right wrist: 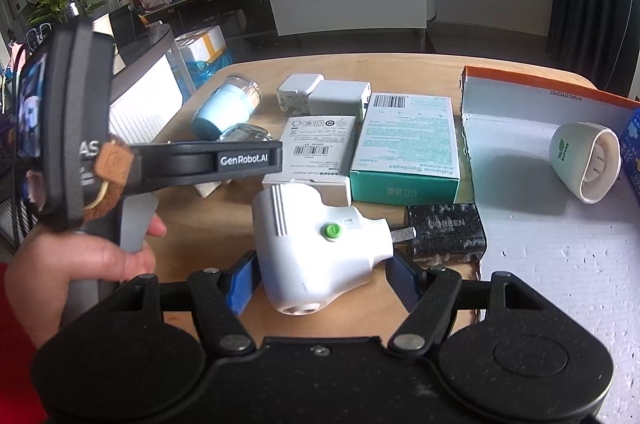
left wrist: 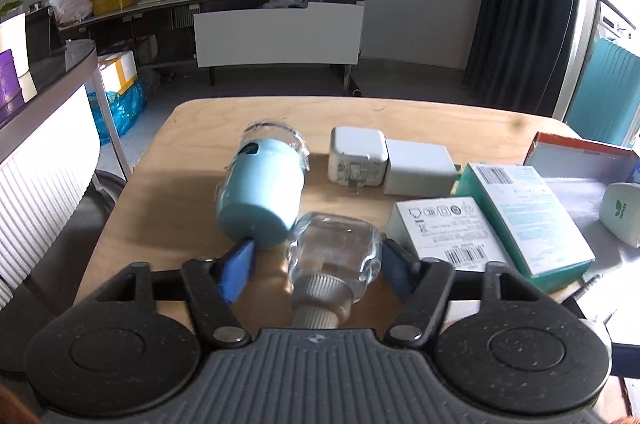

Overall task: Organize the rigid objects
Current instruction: 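Grasp the green-dot plug adapter with the right tool while the left tool grasps the glass diffuser bottle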

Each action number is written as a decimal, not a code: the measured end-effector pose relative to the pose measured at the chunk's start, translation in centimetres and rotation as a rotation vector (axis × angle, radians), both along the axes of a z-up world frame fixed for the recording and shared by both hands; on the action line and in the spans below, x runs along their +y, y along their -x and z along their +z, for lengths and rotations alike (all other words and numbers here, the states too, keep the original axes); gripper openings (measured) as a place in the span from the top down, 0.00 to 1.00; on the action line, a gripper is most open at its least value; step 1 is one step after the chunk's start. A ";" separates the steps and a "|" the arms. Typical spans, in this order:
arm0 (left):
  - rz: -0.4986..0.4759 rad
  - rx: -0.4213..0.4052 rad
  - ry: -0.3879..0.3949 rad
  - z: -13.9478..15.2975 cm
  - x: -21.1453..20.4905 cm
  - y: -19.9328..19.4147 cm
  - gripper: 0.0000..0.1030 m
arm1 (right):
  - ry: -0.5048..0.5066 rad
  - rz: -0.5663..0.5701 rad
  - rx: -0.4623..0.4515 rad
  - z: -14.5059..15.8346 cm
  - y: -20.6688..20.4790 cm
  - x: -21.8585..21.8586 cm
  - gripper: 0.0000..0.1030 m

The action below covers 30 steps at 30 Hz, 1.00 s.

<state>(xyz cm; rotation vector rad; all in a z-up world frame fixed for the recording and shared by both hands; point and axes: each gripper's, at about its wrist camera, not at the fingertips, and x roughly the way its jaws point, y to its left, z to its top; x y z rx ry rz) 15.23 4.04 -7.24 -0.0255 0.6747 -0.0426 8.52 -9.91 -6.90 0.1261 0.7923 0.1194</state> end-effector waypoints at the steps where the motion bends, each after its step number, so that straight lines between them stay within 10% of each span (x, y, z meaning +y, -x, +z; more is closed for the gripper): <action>1: -0.003 -0.002 0.002 0.1 0.0 0.0 0.52 | 0.000 0.001 -0.002 0.1 0.0 0.0 0.20; 30: 0.030 -0.044 0.086 6.3 -1.6 10.2 0.52 | 0.027 -0.030 -0.167 5.3 6.4 -2.3 0.20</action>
